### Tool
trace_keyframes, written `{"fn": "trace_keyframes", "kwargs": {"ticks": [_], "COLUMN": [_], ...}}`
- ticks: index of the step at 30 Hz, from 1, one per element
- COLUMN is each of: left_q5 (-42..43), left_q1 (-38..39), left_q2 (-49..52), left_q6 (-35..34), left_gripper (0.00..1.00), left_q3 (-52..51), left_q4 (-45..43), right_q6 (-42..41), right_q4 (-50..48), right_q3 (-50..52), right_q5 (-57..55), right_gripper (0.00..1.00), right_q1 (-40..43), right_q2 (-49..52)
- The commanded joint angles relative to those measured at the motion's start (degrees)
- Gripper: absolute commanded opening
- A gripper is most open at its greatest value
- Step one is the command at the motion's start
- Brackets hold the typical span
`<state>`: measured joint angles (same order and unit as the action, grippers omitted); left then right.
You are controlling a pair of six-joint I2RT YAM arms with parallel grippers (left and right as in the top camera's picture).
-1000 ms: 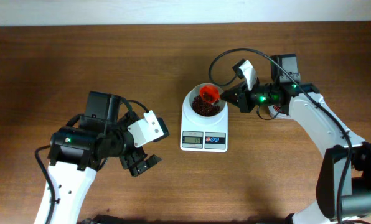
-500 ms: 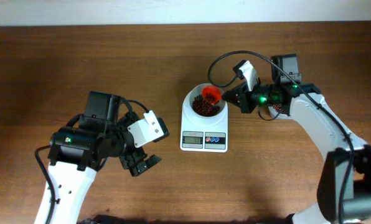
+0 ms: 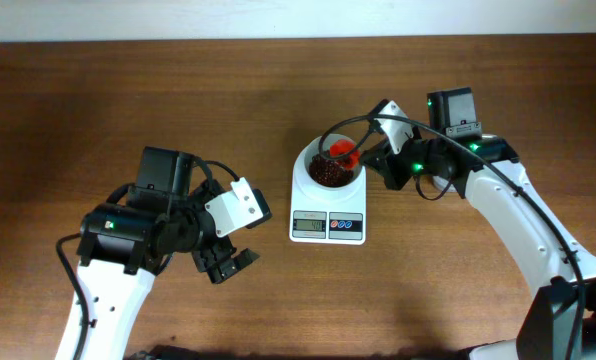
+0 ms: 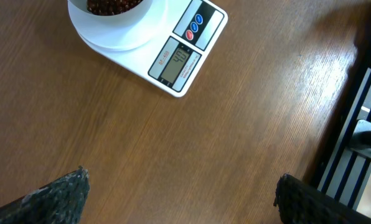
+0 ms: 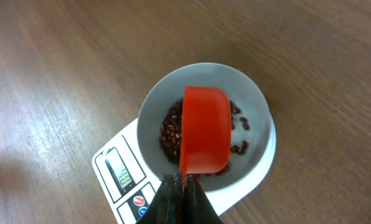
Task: Scoop and weigh 50g on scale
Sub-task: 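Tilt the scoop over the bowl and shake beans out gradually, then move the scoop with the right gripper back to the bean tub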
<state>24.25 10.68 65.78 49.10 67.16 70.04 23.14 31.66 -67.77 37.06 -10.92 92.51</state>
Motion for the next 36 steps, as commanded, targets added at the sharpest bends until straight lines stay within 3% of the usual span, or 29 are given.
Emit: {"fn": "trace_keyframes", "kwargs": {"ticks": [1,12,14,29,32,34,36], "left_q5": [1.05,1.03,1.03,1.03,1.03,1.03,1.03], "left_q1": [-0.35,-0.35,-0.35,-0.35,-0.35,-0.35,-0.35], "left_q2": [-0.5,-0.5,-0.5,-0.5,-0.5,-0.5,-0.5], "left_q6": [0.48,0.48,0.48,0.48,0.48,0.48,0.48], "left_gripper": [0.99,0.99,0.99,0.99,0.99,0.99,0.99], "left_q3": [-0.37,-0.37,-0.37,-0.37,-0.37,-0.37,-0.37], "left_q4": [0.07,0.07,0.07,0.07,0.07,0.07,0.07], "right_q6": [0.35,-2.54,-2.58,-5.6,6.93,5.64,6.69], "right_q4": [-0.98,-1.49,-1.44,-1.66,1.01,1.01,1.03], "right_q3": [-1.31,-1.57,-1.57,-1.57,-1.57,-1.57,-1.57], "right_q5": [-6.16,-0.44,-7.43,-5.51,4.48,-3.21,-0.24], "right_gripper": [0.04,0.04,0.04,0.04,0.04,0.04,0.04], "right_q1": [-1.51,-1.51,-1.51,-1.4,-1.51,-1.49,-1.51], "right_q2": [-1.99,-3.23,-2.93,-3.02,-3.3,-3.28,-3.34]}}
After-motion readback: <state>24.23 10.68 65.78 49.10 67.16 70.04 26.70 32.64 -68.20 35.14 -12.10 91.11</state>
